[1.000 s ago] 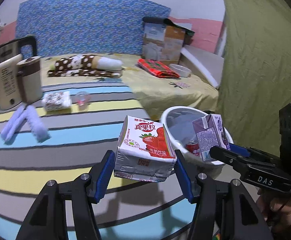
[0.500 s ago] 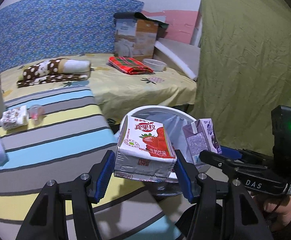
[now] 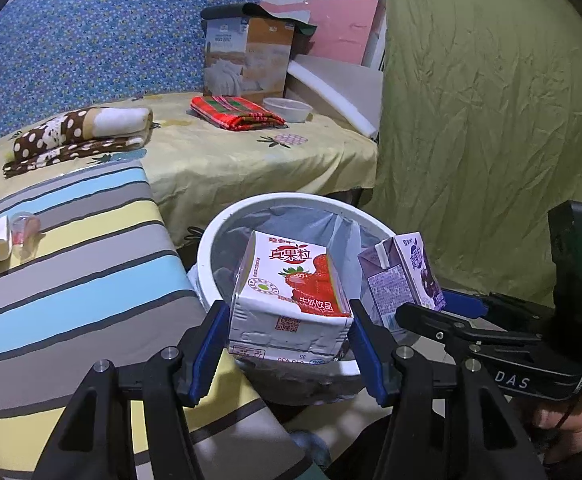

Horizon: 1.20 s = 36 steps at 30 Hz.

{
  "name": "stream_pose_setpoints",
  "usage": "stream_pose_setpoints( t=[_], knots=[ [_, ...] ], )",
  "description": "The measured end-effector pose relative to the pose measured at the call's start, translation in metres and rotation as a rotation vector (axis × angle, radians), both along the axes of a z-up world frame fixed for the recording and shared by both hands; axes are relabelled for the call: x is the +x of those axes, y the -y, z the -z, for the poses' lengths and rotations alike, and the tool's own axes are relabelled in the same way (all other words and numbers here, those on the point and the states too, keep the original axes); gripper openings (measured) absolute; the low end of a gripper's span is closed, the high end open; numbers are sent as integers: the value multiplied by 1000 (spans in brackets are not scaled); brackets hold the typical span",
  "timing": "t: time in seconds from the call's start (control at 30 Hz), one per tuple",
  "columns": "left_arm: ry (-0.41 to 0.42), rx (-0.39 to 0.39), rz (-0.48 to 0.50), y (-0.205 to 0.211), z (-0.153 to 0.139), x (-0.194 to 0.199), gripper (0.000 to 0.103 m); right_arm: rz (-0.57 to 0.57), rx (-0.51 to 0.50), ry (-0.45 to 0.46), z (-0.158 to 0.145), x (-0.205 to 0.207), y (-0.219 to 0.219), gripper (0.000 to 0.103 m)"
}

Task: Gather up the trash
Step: 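Carry both cartons over the bin and open both grippers to drop them, then move both grippers back over the table toward the foam nets and paper cup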

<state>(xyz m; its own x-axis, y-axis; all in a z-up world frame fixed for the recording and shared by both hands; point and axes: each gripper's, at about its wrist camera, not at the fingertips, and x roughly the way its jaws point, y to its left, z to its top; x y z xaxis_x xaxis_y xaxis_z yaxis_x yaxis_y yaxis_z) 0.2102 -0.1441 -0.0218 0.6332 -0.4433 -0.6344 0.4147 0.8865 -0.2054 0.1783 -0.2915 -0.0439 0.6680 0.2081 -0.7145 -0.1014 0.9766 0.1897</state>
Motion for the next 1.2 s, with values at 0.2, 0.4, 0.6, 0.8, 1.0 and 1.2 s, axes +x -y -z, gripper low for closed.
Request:
stream_pose_setpoints(
  t=[0.2, 0.4, 0.6, 0.8, 1.0, 1.2],
  knots=[
    [-23, 9, 12, 5, 8, 10, 59, 4, -10, -20, 4, 4, 1, 56],
    [-34, 13, 21, 7, 16, 14, 59, 3, -29, -43, 7, 7, 0, 56],
    [-44, 1, 25, 7, 18, 16, 59, 14, -35, -48, 7, 7, 1, 56],
    [-34, -10, 22, 3, 14, 15, 59, 24, -30, -33, 4, 5, 1, 63],
    [-20, -24, 6, -5, 8, 7, 59, 21, -33, -7, -3, 1, -2, 63],
    [7, -23, -25, -17, -1, -6, 59, 5, -26, 26, -13, -4, -8, 63]
  ],
)
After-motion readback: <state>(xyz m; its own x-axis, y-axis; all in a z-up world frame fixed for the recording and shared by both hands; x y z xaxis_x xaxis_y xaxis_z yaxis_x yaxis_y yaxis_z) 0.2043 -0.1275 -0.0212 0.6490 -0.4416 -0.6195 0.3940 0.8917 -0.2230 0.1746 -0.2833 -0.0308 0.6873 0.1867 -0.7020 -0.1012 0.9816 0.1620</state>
